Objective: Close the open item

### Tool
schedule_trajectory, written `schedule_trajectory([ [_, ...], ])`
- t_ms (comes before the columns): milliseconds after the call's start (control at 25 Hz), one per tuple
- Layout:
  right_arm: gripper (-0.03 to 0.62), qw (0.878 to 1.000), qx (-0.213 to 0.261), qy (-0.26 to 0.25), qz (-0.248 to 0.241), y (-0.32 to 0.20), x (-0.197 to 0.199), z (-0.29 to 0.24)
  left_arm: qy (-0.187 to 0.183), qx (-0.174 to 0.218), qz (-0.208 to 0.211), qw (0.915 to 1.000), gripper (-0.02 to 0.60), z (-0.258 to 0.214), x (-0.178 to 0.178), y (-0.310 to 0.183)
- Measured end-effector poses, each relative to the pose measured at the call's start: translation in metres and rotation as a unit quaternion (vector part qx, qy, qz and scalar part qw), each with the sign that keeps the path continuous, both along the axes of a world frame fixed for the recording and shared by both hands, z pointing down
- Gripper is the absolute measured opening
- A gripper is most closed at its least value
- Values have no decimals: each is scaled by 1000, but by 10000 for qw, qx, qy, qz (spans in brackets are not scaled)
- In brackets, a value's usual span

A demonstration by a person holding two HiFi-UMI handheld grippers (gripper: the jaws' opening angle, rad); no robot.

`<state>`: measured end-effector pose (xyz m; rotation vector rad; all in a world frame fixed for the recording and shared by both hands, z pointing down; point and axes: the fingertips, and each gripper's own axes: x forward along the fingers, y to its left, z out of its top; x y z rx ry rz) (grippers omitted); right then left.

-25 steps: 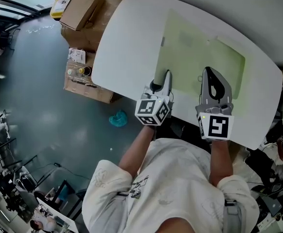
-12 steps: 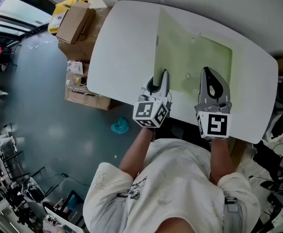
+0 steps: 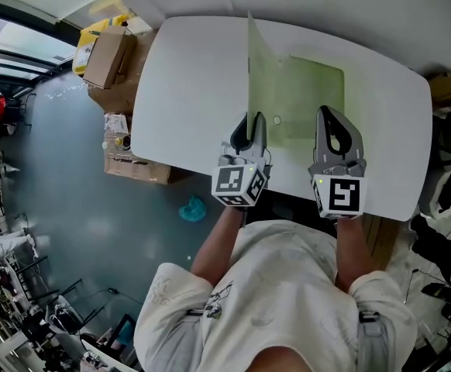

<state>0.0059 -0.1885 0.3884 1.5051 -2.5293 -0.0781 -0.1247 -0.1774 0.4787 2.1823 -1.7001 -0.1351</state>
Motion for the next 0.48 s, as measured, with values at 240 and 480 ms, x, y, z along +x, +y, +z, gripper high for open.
schedule_trajectory([
  [240, 2, 9997, 63, -137, 179, 1, 35, -1, -223, 55, 263, 9994, 78, -7, 37, -3],
  [480, 2, 9994, 101, -213, 265, 0, 65, -8, -514, 21, 468, 9976, 78, -9, 71, -5],
])
